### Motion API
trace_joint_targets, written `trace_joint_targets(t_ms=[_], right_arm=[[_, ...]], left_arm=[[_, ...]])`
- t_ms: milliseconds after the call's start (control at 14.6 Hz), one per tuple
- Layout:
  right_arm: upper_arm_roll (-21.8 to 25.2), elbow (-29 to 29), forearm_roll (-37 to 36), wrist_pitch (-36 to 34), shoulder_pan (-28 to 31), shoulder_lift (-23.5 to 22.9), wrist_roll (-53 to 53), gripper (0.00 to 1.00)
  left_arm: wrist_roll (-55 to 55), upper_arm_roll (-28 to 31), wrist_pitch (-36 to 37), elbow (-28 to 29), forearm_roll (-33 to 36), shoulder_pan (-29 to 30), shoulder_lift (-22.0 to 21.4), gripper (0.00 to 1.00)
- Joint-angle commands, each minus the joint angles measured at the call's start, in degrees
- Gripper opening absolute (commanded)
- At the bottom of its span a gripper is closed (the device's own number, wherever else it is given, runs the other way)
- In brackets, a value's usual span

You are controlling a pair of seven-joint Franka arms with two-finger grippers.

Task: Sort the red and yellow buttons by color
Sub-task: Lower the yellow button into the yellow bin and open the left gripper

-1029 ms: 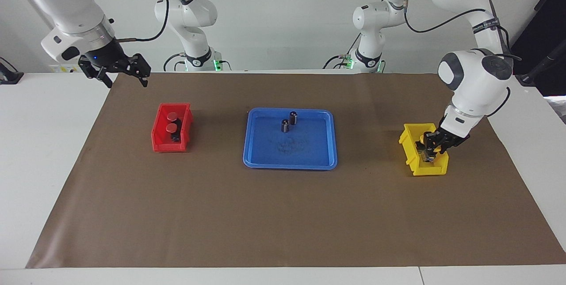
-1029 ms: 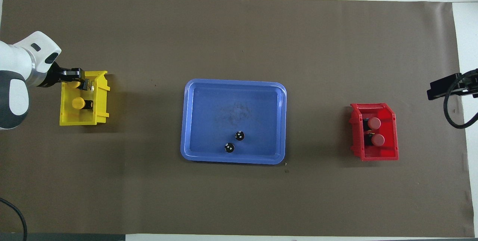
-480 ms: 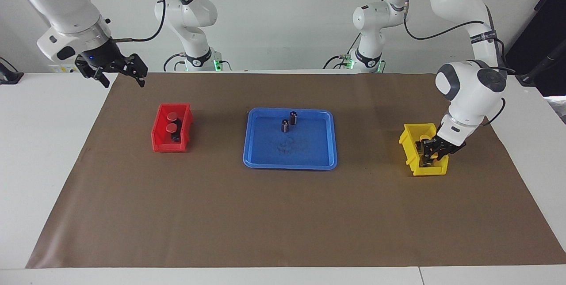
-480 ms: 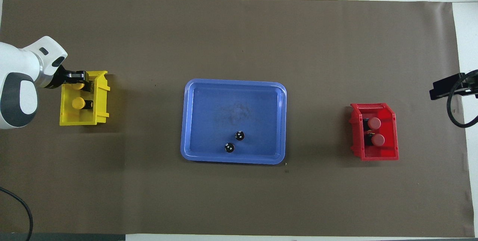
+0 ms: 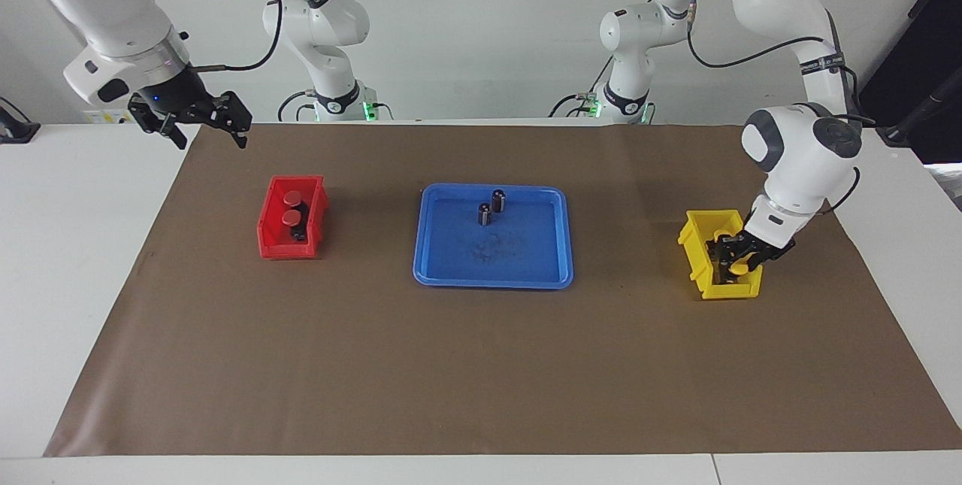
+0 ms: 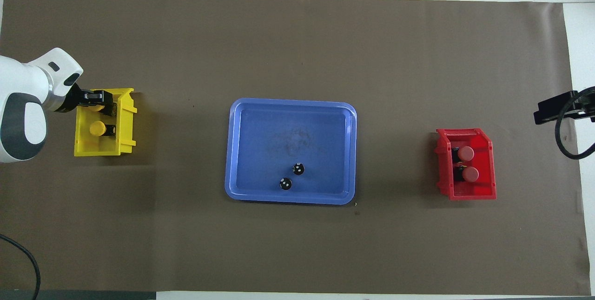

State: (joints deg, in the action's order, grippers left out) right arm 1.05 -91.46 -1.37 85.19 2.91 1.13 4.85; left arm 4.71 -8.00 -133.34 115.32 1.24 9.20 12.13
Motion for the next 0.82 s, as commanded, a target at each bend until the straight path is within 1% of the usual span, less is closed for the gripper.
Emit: trace_joint_targets(t_ms=[0, 137, 206, 274, 343, 480, 755], right_arm=[[0.0, 0.0, 0.0, -0.1, -0.1, 0.2, -0.7, 1.0], [-0.1, 0.1, 0.0, -0.1, -0.1, 0.2, -0.7, 1.0], [-0.1, 0.1, 0.0, -0.1, 0.0, 0.2, -0.6, 1.0], [-0.1, 0.1, 0.1, -0.1, 0.2, 0.2, -0.5, 1.0], [-0.1, 0.1, 0.2, -0.1, 0.2, 0.2, -0.6, 1.0], [-0.1, 0.1, 0.2, -0.1, 0.2, 0.2, -0.5, 1.0], [0.0, 0.1, 0.2, -0.3, 0.6, 0.2, -0.5, 1.0]], left_arm=[[0.7, -0.1, 1.5, -0.5, -1.3, -0.5, -1.1, 0.73], [0.8, -0.2, 6.7, -3.9, -1.3, -0.7, -1.2, 0.8], [0.8, -0.1, 9.0, -5.4, -1.3, -1.0, -1.4, 0.85], [0.8, -0.1, 11.1, -6.8, -1.3, -1.0, -1.5, 0.96], [0.9, -0.1, 13.2, -7.7, -1.3, -1.0, -1.8, 1.0], [0.8, -0.4, 16.2, -8.8, -1.3, -1.1, -3.0, 1.0], [0.8, -0.6, 27.0, -13.8, -1.3, -1.5, -6.8, 1.0]])
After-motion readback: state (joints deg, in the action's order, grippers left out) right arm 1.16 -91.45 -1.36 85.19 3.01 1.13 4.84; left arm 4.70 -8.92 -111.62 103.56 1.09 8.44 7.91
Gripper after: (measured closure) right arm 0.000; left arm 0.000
